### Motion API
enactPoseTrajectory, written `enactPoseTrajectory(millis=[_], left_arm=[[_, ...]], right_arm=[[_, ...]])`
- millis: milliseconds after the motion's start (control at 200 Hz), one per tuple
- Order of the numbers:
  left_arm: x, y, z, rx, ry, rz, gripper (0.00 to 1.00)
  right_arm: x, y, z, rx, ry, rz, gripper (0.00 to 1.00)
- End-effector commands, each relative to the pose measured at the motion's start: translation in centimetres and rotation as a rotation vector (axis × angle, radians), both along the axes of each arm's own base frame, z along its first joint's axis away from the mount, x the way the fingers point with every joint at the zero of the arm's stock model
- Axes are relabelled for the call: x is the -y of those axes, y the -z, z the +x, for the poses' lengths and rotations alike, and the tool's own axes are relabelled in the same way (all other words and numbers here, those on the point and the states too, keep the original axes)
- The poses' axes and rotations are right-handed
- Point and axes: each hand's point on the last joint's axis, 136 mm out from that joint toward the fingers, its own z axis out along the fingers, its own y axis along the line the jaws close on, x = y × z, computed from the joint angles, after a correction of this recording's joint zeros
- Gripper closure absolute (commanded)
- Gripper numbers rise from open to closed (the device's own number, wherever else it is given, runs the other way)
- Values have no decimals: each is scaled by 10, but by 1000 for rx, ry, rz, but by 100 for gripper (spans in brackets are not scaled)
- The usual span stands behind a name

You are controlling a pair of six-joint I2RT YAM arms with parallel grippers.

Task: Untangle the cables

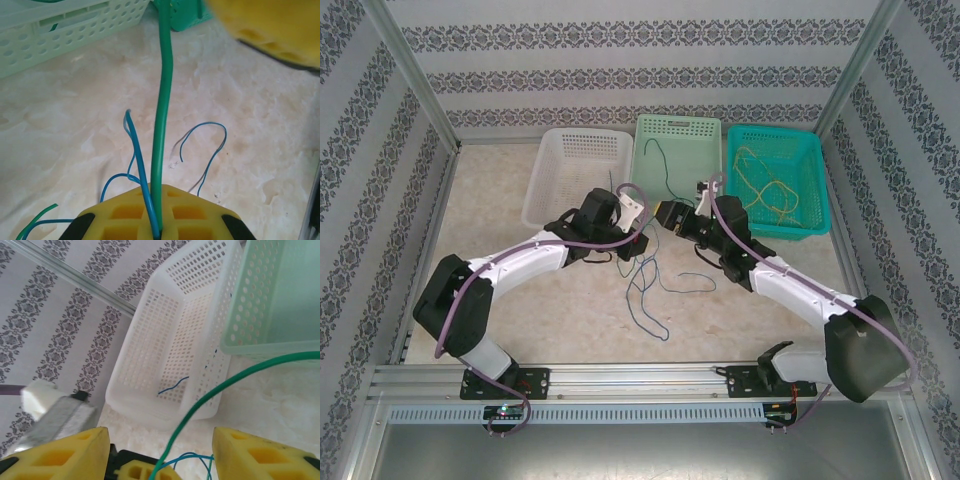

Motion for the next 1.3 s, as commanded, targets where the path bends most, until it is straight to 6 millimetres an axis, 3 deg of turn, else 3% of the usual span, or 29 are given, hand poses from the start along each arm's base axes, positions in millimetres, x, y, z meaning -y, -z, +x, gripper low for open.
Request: enactPoseTrajectory(millis=[0, 764, 1019, 1144, 1294], left_arm=[[7, -11, 12, 20, -30, -23, 96], [11, -1, 10, -26, -11, -10, 95], [16, -9, 5, -9, 25, -26, 95], [15, -13, 3, 4, 29, -30, 95], [15, -13, 0, 2, 43, -36, 92]], right_arm=[[9, 5, -3, -10, 29, -5, 45], [-3, -5, 18, -33, 21, 84, 48], [-11, 4, 35, -63, 19, 68, 52], [-24, 8, 43, -87, -17, 71, 58], [-30, 5, 49, -76, -18, 59, 76]])
